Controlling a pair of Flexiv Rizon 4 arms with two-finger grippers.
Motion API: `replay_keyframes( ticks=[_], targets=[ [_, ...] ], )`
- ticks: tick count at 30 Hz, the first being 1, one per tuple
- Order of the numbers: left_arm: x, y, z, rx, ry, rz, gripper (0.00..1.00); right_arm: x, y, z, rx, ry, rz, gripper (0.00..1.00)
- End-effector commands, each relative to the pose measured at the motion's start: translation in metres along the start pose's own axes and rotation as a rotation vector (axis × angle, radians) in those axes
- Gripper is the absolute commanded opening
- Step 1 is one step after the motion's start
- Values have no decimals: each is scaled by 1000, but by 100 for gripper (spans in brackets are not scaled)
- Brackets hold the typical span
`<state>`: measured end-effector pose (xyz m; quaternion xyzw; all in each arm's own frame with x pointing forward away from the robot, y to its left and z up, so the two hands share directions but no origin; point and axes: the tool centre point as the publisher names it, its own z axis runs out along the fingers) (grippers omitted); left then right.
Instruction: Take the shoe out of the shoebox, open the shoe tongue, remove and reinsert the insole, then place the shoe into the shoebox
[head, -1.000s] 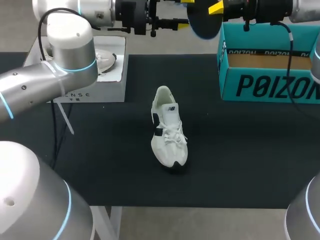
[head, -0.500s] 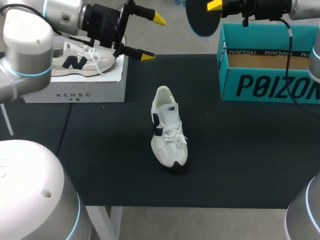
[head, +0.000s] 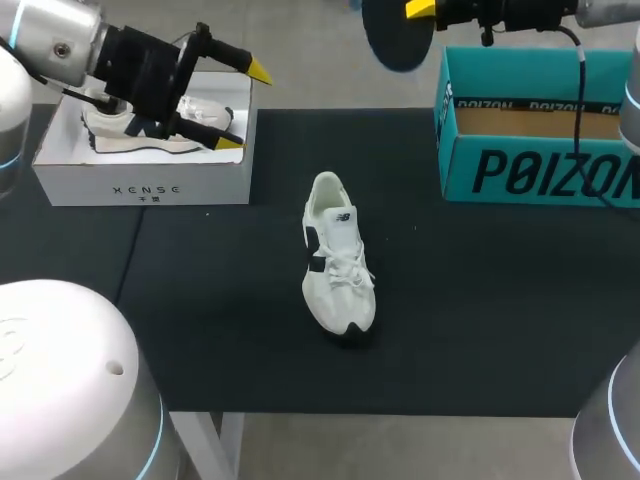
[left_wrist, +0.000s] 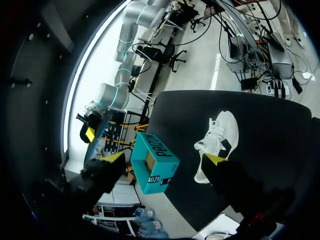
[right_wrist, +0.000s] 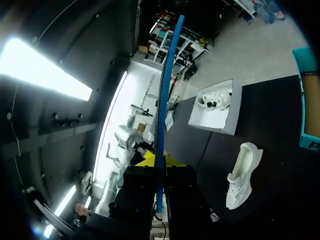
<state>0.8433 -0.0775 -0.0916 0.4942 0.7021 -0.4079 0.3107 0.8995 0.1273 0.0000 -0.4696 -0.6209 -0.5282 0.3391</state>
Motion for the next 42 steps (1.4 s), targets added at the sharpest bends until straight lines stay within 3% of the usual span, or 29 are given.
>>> replay_keyframes(
  ticks=[1,7,8,13,16,22,30,42],
  targets=[
    [1,-7,-4,-21,0,0,100,4,-5,2,-34,-9,12,0],
    [1,-7,-4,-21,0,0,100,4,-8,5,-51,6,50,0],
    [3,-5,-4,5,41,17,100,3,-8,6,-48,7,51,0],
    [22,10,-20,95,94,156,100,4,-9,11,-39,2,46,0],
    [32,16,-30,97,118,186,100,7,-9,14,-34,2,33,0],
    [49,26,-43,44,150,176,100,11,-9,15,-21,-14,16,0],
    [62,33,-44,-81,80,158,100,14,-11,18,-6,-24,-2,0],
    [65,35,-43,-71,39,139,100,15,-10,29,8,-12,-56,0]
  ],
)
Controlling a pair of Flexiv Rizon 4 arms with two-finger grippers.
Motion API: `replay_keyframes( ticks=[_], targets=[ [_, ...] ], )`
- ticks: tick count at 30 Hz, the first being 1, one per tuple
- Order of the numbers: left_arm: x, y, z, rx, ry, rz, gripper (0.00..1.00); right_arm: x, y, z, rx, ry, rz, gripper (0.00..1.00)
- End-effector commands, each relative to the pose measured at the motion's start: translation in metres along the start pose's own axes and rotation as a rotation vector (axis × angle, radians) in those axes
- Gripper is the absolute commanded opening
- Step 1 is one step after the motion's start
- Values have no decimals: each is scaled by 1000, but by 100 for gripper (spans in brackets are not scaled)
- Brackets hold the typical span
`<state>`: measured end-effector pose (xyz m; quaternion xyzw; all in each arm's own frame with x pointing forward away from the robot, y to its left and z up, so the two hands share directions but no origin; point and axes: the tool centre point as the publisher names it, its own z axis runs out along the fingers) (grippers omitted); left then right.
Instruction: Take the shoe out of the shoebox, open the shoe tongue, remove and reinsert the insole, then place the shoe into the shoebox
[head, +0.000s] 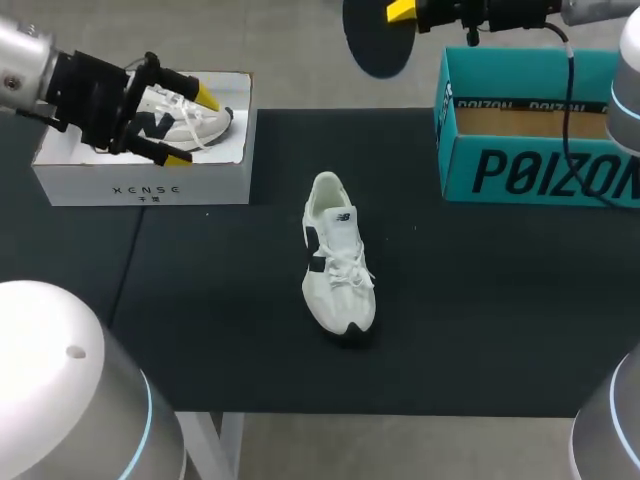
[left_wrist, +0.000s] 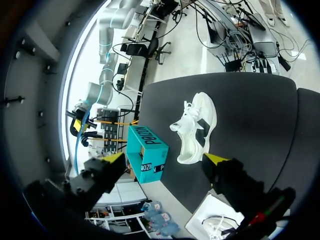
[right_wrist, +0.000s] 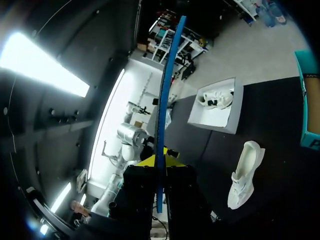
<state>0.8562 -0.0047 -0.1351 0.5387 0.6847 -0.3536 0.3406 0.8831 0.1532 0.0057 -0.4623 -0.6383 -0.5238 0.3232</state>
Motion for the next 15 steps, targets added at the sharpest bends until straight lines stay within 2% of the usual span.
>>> replay_keyframes(
  ticks=[1,13,15],
  targets=[
    [0,-2,0,-6,2,1,100,-2,4,8,-7,26,-23,0],
    [0,-2,0,-6,2,1,100,-10,-1,14,21,10,-41,0],
    [0,-2,0,-6,2,1,100,-10,-1,17,29,-26,-59,0]
  ],
)
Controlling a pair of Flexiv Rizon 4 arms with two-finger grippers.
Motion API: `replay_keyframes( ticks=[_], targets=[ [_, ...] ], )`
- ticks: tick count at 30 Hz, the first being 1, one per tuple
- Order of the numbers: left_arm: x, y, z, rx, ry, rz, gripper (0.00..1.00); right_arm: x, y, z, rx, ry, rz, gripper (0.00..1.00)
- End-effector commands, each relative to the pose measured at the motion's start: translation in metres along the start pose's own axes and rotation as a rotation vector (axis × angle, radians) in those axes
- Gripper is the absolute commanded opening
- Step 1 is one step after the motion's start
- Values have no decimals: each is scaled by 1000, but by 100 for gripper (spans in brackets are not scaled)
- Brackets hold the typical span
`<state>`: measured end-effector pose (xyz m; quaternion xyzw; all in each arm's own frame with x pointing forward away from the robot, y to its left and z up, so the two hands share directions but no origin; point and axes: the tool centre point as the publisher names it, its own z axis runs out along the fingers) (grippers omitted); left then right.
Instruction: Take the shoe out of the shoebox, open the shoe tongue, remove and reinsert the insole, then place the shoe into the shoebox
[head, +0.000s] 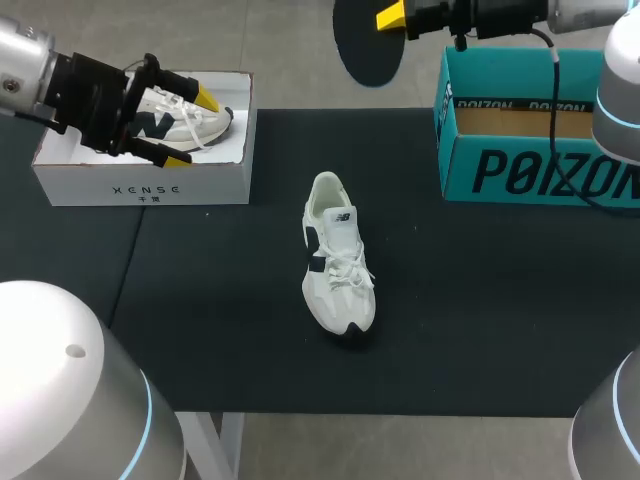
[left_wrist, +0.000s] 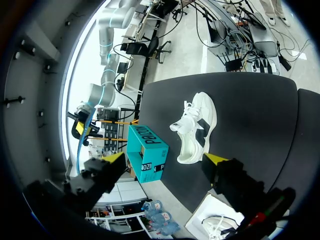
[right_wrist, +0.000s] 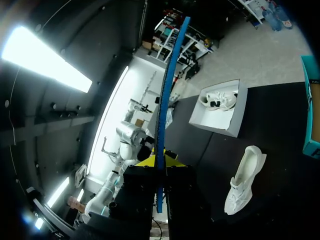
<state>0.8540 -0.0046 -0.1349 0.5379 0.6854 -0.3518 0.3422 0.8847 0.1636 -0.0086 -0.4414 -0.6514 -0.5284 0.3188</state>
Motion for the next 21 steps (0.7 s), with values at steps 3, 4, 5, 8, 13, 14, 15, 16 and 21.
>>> replay_keyframes(
  ticks=[3,4,5,8,13,14,15,16,21],
  targets=[
    [0,0,1,-1,2,1,100,1,3,4,25,-36,-2,0],
    [0,0,1,-1,2,1,100,1,3,4,25,-36,-2,0],
    [0,0,1,-1,2,1,100,1,3,4,25,-36,-2,0],
    [0,0,1,-1,2,1,100,1,3,4,25,-36,-2,0],
    [0,0,1,-1,2,1,100,1,3,4,25,-36,-2,0],
    [0,0,1,-1,2,1,100,1,3,4,25,-36,-2,0],
    [0,0,1,-1,2,1,100,1,3,4,25,-36,-2,0],
    [0,0,1,-1,2,1,100,1,3,4,25,-36,-2,0],
    [0,0,1,-1,2,1,100,-9,3,30,-42,-92,-226,0]
  ],
)
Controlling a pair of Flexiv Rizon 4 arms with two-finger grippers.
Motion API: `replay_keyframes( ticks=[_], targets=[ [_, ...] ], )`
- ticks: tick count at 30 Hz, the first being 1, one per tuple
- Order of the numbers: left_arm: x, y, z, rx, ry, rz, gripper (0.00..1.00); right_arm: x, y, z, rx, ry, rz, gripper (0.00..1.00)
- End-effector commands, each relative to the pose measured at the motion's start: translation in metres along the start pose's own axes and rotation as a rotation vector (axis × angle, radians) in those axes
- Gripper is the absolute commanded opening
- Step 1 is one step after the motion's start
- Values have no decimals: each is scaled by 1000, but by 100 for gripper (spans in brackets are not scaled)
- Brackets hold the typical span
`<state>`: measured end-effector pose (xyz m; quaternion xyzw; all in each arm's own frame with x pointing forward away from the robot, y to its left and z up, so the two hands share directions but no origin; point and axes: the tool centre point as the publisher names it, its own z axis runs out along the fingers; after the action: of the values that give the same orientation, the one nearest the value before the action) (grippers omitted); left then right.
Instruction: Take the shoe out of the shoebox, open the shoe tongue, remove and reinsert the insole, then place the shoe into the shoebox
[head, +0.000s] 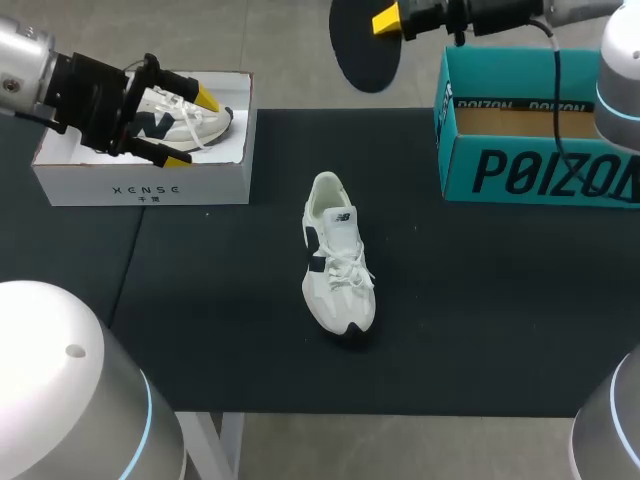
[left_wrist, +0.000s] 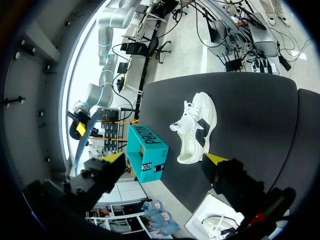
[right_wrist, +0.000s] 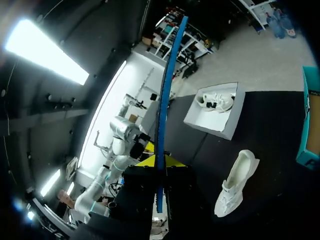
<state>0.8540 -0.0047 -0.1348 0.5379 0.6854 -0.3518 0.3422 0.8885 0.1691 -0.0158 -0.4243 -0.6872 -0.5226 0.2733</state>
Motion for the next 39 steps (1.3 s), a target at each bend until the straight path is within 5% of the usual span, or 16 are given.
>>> replay_keyframes(
  ticks=[1,14,28,39],
  targets=[
    [0,0,1,-1,2,1,100,-4,2,29,-46,-52,-158,0],
    [0,0,1,-1,2,1,100,-64,-11,59,-94,-137,-198,0],
    [0,0,1,-1,2,1,100,-107,-39,75,-112,-120,-262,0],
    [0,0,1,-1,2,1,100,-143,-55,95,-7,-105,-310,0]
  ],
)
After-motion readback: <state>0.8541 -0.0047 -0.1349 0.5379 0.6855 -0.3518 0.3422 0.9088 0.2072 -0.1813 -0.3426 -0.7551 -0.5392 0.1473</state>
